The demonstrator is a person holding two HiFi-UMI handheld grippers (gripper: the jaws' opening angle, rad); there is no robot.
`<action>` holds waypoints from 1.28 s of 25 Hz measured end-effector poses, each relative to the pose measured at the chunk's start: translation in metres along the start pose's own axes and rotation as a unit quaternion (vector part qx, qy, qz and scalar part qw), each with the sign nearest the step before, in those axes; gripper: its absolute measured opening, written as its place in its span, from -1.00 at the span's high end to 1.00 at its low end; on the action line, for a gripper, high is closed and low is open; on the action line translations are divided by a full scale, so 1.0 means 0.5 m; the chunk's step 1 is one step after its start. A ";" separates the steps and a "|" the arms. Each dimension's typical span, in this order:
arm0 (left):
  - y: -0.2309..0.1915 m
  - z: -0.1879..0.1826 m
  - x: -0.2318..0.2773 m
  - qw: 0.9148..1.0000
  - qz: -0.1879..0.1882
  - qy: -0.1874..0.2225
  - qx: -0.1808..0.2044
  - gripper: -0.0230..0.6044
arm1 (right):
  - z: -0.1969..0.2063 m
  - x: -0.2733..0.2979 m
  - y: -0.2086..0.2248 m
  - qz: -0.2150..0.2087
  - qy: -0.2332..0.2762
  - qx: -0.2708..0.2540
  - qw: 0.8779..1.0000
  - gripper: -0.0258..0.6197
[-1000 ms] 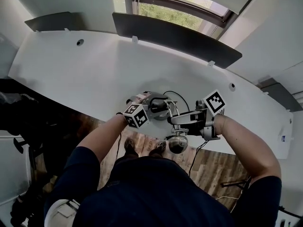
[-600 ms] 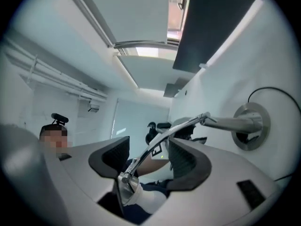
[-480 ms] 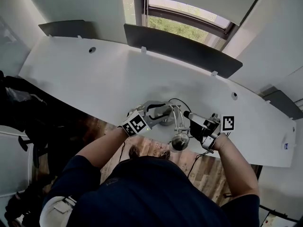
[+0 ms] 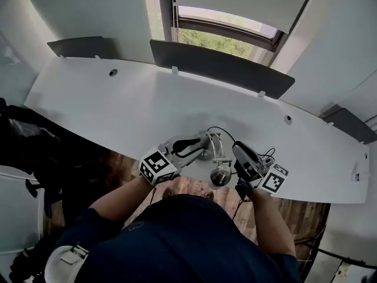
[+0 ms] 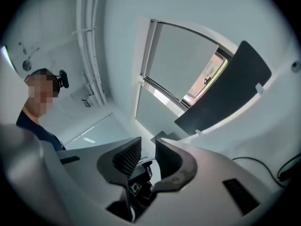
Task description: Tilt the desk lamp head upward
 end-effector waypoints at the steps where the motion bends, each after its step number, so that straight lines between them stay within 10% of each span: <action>1: 0.005 -0.011 -0.003 1.000 0.001 0.007 0.001 0.56 | 0.000 -0.004 -0.006 0.006 0.006 -0.019 1.000 0.63; 8: 0.029 -0.050 -0.030 0.999 -0.023 0.040 0.002 0.80 | 0.012 -0.013 -0.046 0.045 0.016 -0.159 0.986 0.79; 17: 0.052 -0.076 -0.049 0.998 -0.041 0.053 -0.008 0.90 | 0.034 -0.029 -0.062 0.133 0.023 -0.326 0.936 0.87; 32: 0.079 -0.073 -0.045 0.998 -0.031 0.049 -0.011 0.90 | 0.064 -0.053 -0.047 0.181 0.002 -0.379 0.908 0.89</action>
Point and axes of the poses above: the fingertips, and each gripper's own axes: x forward along the fingers, y to its right, z out of its underside, the point moved 7 cm from there along -x, backward along the fingers, and after that the axes turned 12 degrees about x, right-handed, at the moved point
